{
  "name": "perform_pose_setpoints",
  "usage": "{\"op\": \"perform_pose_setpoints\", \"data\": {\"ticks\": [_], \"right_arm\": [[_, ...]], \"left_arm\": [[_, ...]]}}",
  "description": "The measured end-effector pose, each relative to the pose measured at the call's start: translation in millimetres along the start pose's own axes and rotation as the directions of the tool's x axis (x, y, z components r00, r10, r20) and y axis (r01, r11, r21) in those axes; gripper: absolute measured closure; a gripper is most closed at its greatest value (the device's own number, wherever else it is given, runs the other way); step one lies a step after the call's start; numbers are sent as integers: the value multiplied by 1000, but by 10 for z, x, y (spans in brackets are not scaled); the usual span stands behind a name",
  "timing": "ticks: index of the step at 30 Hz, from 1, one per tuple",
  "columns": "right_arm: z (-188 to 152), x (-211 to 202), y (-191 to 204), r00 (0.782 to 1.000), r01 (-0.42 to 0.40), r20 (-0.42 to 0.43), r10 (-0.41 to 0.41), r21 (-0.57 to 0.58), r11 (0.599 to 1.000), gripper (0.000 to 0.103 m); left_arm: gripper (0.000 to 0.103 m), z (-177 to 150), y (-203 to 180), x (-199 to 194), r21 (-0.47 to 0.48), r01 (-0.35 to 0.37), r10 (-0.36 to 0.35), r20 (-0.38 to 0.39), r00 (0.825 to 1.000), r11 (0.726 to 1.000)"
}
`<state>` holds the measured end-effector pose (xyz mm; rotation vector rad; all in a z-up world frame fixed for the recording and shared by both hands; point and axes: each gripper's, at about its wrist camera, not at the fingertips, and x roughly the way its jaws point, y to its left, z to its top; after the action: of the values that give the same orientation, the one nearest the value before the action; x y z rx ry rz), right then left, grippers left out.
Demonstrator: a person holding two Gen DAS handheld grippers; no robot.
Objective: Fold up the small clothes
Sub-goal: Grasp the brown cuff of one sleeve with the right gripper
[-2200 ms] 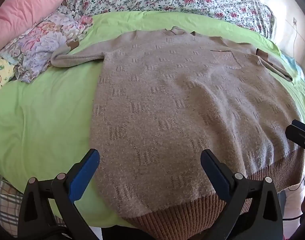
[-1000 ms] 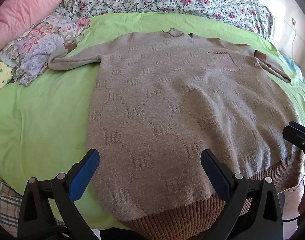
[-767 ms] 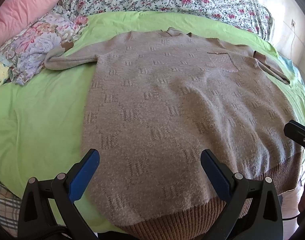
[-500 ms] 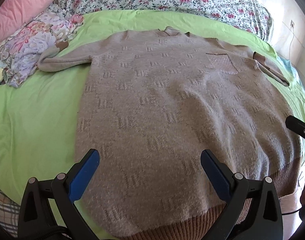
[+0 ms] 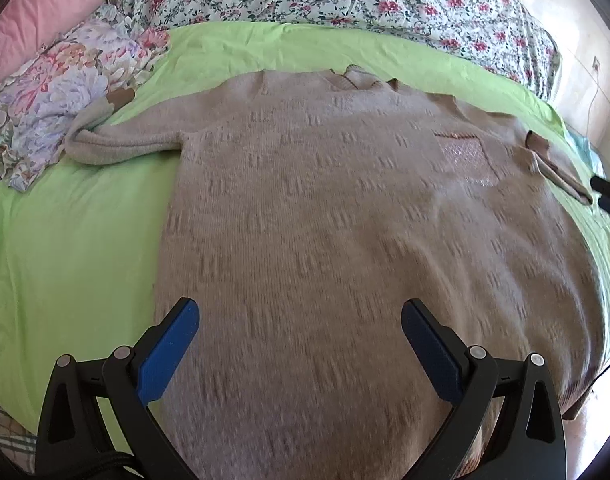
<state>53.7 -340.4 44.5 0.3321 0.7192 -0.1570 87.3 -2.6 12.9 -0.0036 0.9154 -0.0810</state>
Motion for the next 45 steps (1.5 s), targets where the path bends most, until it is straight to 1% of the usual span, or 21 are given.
{"op": "perform_pose_setpoints", "data": {"ticks": [5, 7, 9, 10, 12, 15, 17, 18, 19, 21, 22, 23, 24, 27, 30, 33, 35, 37, 39, 43, 45], "right_arm": [[447, 268, -327, 997, 73, 25, -73, -26, 997, 12], [596, 403, -386, 996, 90, 18, -89, -52, 995, 17], [709, 545, -403, 995, 103, 15, -103, -85, 991, 25], [776, 582, -394, 993, 118, 22, -116, -117, 986, 26], [845, 724, -395, 992, 129, 8, -129, -152, 980, 27], [874, 968, -410, 990, 120, -45, -131, -193, 974, 27], [882, 1128, -445, 984, 146, -73, -165, -216, 965, 27], [879, 1204, -499, 980, 159, -87, -181, -212, 964, 29], [872, 1252, -540, 977, 168, -95, -190, -207, 964, 33], [883, 1305, -664, 975, 180, -96, -198, -170, 969, 61], [904, 1293, -727, 978, 176, -89, -189, -138, 975, 69], [930, 1274, -757, 982, 158, -84, -168, -111, 981, 84], [955, 1228, -787, 988, 134, -72, -139, -73, 988, 93], [1025, 1089, -691, 996, 90, -19, -91, -37, 995, 93], [1051, 979, -397, 1000, -20, 11, 20, -26, 999, 93], [1040, 908, 87, 989, -146, 7, 146, -50, 988, 93], [1033, 947, 409, 963, -271, -19, 270, -35, 962, 93], [987, 1028, 782, 934, -355, -59, 353, -36, 934, 93], [932, 1126, 1159, 911, -408, -101, 400, -73, 910, 93], [791, 1340, 1744, 863, -494, -168, 477, -80, 865, 93], [713, 1444, 1987, 845, -520, -196, 497, -85, 850, 93]], "left_arm": [[2, 122, -42, 73, 3, 0, 0, -3, 1000, 1000], [2, 149, -85, 116, 13, -1, 1, -12, 1000, 1000], [2, 174, -129, 161, 25, -7, 8, -17, 1000, 1000], [2, 187, -146, 182, 28, -9, 9, -21, 1000, 1000], [2, 206, -174, 232, 33, -11, 12, -30, 999, 999], [2, 227, -197, 286, 37, -14, 15, -39, 999, 999], [2, 249, -212, 333, 37, -16, 18, -46, 999, 999], [2, 259, -218, 347, 35, -16, 17, -47, 999, 999], [2, 271, -215, 366, 32, -15, 16, -49, 999, 999], [2, 287, -204, 393, 29, -12, 13, -53, 999, 1000], [2, 290, -193, 408, 28, -12, 14, -55, 998, 1000], [2, 289, -188, 419, 28, -14, 15, -57, 998, 1000], [2, 293, -179, 431, 26, -14, 16, -57, 998, 1000], [2, 306, -152, 447, 15, -15, 16, -54, 998, 1000], [2, 316, -108, 445, -7, -9, 9, -51, 999, 1000], [2, 335, -43, 423, -29, 2, -3, -38, 999, 1000], [2, 359, 19, 404, -51, 32, -34, -31, 999, 998], [2, 394, 89, 385, -78, 79, -81, -17, 997, 994], [2, 453, 180, 382, -110, 143, -145, -5, 989, 984], [2, 577, 343, 431, -166, 204, -206, 5, 979, 965], [2, 640, 421, 453, -193, 227, -228, 17, 973, 955]]}}
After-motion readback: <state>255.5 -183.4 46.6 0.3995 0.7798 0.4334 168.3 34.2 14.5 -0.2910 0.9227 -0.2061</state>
